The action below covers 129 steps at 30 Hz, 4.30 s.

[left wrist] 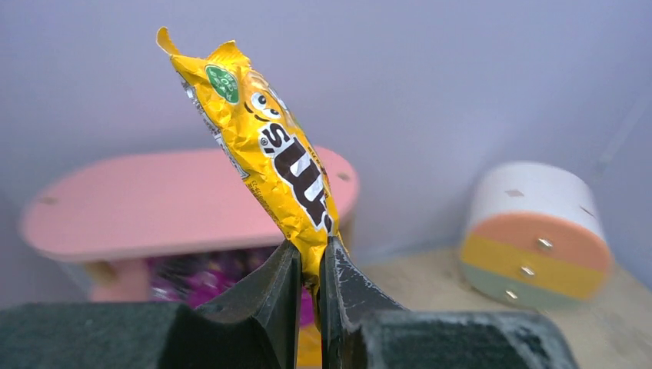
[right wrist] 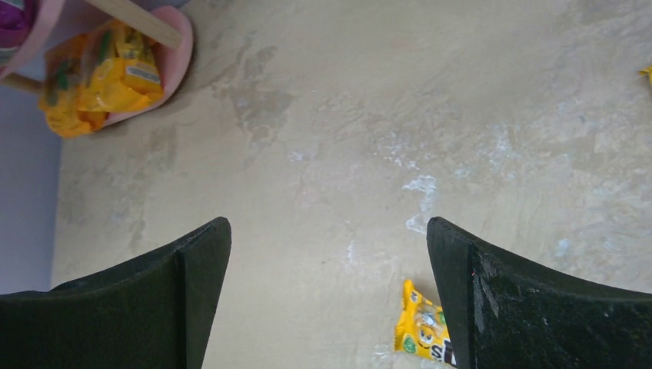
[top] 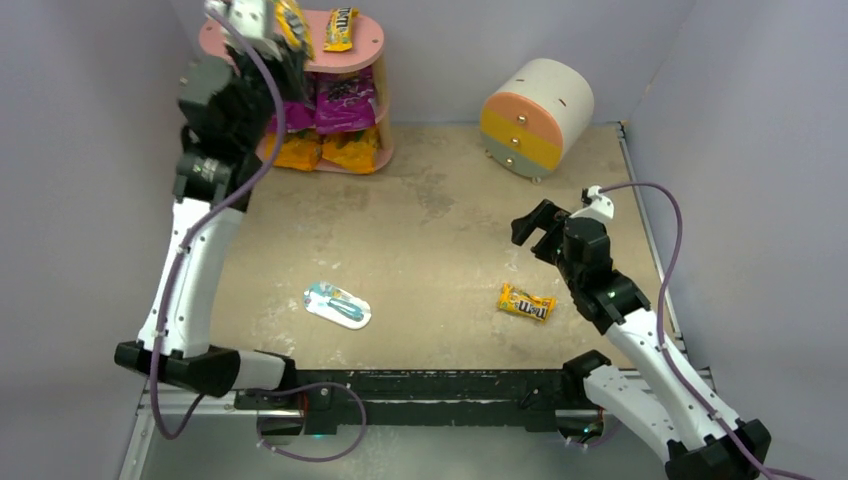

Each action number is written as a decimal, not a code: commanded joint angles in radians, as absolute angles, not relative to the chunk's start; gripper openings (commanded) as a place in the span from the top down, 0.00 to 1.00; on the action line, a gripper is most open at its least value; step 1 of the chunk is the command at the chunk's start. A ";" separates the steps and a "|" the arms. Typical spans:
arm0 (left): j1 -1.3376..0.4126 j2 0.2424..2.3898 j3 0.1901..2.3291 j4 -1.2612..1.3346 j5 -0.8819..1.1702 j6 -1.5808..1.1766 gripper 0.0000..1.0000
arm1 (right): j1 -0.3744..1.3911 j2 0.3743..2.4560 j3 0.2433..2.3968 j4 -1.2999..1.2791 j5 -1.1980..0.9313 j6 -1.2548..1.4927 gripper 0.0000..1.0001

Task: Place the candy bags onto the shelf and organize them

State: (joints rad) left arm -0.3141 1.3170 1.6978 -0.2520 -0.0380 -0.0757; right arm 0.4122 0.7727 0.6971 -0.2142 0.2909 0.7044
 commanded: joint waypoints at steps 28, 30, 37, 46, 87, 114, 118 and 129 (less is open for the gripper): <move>0.197 2.210 2.497 -0.142 0.830 -0.354 0.90 | 0.414 0.892 0.736 -0.241 0.428 0.667 0.01; 0.197 2.234 2.517 -0.130 0.828 -0.366 0.88 | 0.414 0.897 0.739 -0.245 0.430 0.669 0.01; 0.192 2.271 2.536 -0.094 0.904 -0.390 0.83 | 0.414 0.901 0.743 -0.244 0.421 0.695 0.01; 0.190 2.262 2.529 -0.102 0.914 -0.360 0.68 | 0.414 0.899 0.741 -0.240 0.397 0.705 0.01; 0.161 2.324 2.518 -0.058 0.711 -0.326 0.66 | 0.413 0.910 0.713 -0.209 0.327 0.689 0.01; 0.158 2.225 2.405 -0.251 0.575 -0.021 0.62 | 0.414 0.894 0.702 -0.224 0.322 0.704 0.01; 0.158 2.237 2.431 -0.239 0.627 -0.053 0.50 | 0.414 0.913 0.699 -0.205 0.321 0.708 0.01; 0.157 2.122 2.426 -0.188 0.558 -0.146 0.26 | 0.414 0.955 0.709 -0.173 0.265 0.708 0.01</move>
